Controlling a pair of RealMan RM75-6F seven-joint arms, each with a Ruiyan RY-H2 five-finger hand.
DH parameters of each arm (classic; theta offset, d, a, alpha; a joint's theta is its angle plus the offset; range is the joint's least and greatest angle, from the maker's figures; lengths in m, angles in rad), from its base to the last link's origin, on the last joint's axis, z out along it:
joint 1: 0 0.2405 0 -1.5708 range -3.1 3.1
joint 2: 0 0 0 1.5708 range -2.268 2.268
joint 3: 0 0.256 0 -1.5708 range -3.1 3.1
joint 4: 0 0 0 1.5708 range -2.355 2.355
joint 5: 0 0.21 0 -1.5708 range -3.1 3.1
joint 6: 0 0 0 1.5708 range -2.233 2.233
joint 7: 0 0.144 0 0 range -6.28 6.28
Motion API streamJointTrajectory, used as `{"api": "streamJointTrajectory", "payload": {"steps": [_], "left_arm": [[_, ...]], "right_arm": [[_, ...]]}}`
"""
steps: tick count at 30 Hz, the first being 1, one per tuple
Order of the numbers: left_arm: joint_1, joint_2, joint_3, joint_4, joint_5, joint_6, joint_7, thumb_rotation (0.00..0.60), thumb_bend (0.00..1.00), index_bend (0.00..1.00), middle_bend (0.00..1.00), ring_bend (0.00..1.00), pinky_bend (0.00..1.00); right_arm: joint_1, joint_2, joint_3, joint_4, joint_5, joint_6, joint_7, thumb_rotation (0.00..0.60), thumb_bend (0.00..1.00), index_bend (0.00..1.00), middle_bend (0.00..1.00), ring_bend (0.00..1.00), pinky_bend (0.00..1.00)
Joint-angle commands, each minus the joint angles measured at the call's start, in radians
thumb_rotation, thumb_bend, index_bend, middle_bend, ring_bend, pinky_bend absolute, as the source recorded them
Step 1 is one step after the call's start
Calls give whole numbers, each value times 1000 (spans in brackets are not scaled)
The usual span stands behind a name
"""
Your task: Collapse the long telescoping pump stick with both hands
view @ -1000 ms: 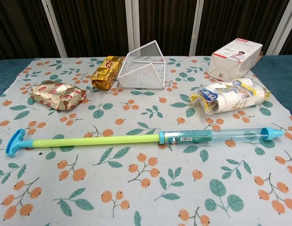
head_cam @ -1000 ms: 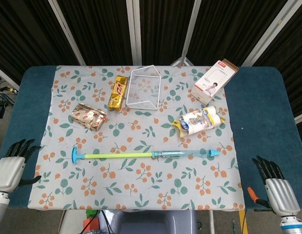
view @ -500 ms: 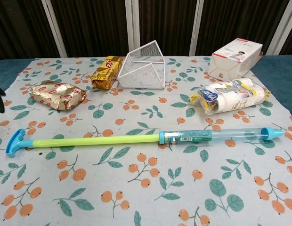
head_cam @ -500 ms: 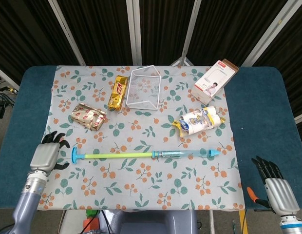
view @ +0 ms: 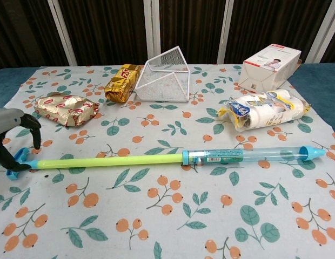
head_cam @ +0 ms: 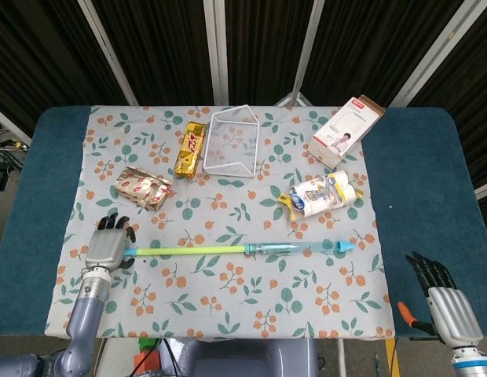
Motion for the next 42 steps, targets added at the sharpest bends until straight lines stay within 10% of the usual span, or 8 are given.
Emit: {"api": "streamJointTrajectory", "payload": {"steps": [1,42], "left_arm": [[-14,-22,10,18,-17,9,17,600,315,454,132,0,80],[-45,-19,31,-10,15,65,-18,600,484,619,164,0,80]], "right_arm": [[1,1,0,-1,2,-2,2,600,388,0,0,0,0],[55,26,26,-77,46,-81,-76,600,388,0,0,0,0]]}}
